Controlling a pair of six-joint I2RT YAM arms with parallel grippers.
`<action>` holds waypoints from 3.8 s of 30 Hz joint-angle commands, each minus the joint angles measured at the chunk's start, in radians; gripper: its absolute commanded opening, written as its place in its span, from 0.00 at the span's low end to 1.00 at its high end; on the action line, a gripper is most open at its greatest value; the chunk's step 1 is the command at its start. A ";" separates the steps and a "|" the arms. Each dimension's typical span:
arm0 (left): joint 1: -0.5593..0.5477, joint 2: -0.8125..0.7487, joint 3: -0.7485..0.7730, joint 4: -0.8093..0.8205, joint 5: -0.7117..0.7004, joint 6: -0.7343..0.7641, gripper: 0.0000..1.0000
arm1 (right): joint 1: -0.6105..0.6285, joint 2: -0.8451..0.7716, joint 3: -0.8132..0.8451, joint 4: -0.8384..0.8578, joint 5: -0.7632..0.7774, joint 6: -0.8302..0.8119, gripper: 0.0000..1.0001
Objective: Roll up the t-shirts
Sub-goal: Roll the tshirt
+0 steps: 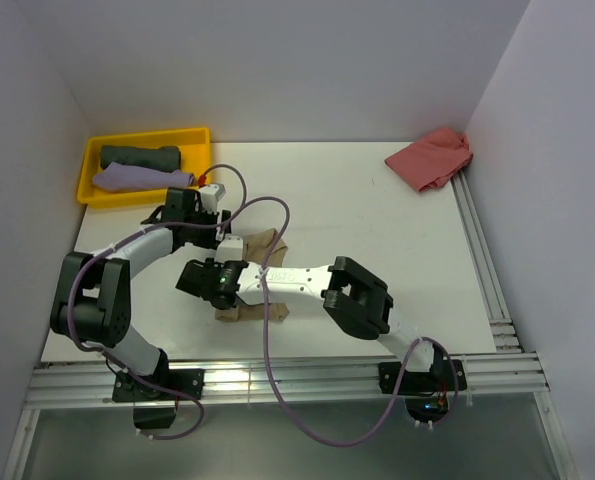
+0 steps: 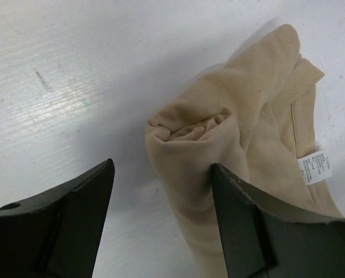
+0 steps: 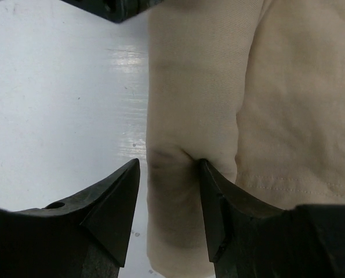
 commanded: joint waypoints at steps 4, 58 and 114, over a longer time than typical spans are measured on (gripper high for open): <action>0.021 -0.070 0.048 0.021 -0.065 -0.019 0.76 | 0.007 0.067 0.042 -0.146 0.005 0.013 0.55; -0.015 0.070 0.080 -0.081 -0.028 0.039 0.39 | -0.202 -0.279 -0.689 0.728 -0.394 -0.013 0.52; -0.025 0.097 0.102 -0.112 -0.033 0.047 0.27 | 0.022 0.070 0.161 -0.029 0.071 -0.123 0.56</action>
